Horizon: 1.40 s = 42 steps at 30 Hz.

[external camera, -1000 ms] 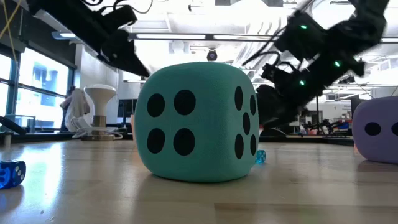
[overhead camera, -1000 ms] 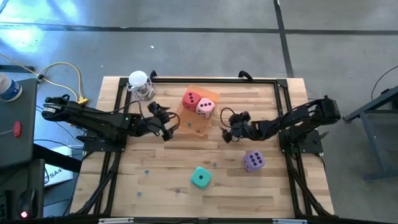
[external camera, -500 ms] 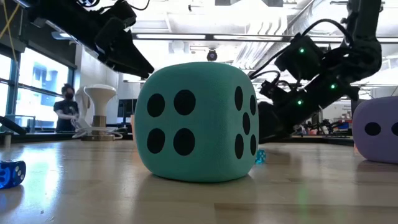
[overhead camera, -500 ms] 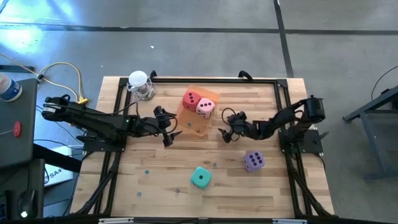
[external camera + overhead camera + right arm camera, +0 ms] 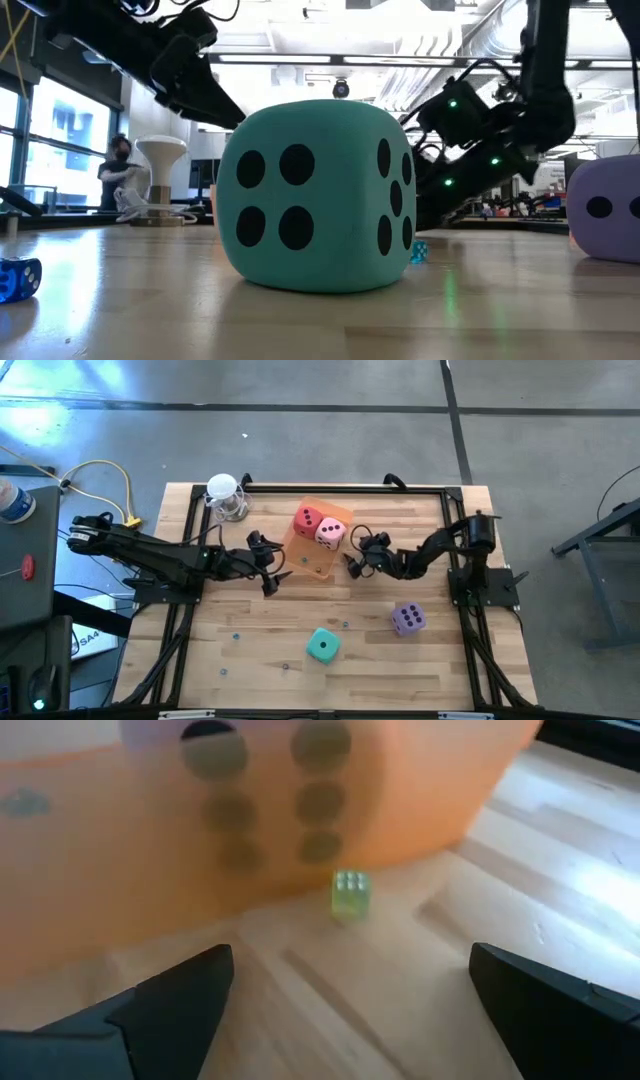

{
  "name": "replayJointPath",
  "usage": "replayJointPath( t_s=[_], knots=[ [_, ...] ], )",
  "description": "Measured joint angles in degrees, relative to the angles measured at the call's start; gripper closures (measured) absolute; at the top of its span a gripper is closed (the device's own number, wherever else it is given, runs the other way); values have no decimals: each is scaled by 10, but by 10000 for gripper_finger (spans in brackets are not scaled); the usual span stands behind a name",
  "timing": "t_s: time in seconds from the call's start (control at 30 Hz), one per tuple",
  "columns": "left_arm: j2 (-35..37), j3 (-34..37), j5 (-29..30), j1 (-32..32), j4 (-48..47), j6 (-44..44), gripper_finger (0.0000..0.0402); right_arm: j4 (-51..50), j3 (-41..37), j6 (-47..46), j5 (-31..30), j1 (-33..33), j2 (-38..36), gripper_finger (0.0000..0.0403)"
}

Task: Pick & Place Dice
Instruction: Put the small green die into the orange bin

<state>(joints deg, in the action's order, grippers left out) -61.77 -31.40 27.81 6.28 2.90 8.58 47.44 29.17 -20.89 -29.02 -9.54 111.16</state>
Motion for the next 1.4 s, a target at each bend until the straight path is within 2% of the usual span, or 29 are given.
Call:
replayJointPath(
  t_s=[0.13,0.37,0.5,0.87,1.33,1.4],
  knots=[
    [-3,6,0,0,4,0,2,14,22,2,-5,-7,32,3],
    [-16,6,0,0,13,0,2,10,43,-3,-3,-25,37,5],
    [-18,6,0,0,15,0,2,1,44,-9,2,-35,37,27],
    [-18,6,0,0,15,3,2,-11,43,-17,-3,-41,37,164],
    [-18,6,0,0,15,5,2,-17,43,-20,0,-38,37,358],
    [-18,6,0,0,15,5,2,-17,43,-19,0,-33,34,364]
  ],
)
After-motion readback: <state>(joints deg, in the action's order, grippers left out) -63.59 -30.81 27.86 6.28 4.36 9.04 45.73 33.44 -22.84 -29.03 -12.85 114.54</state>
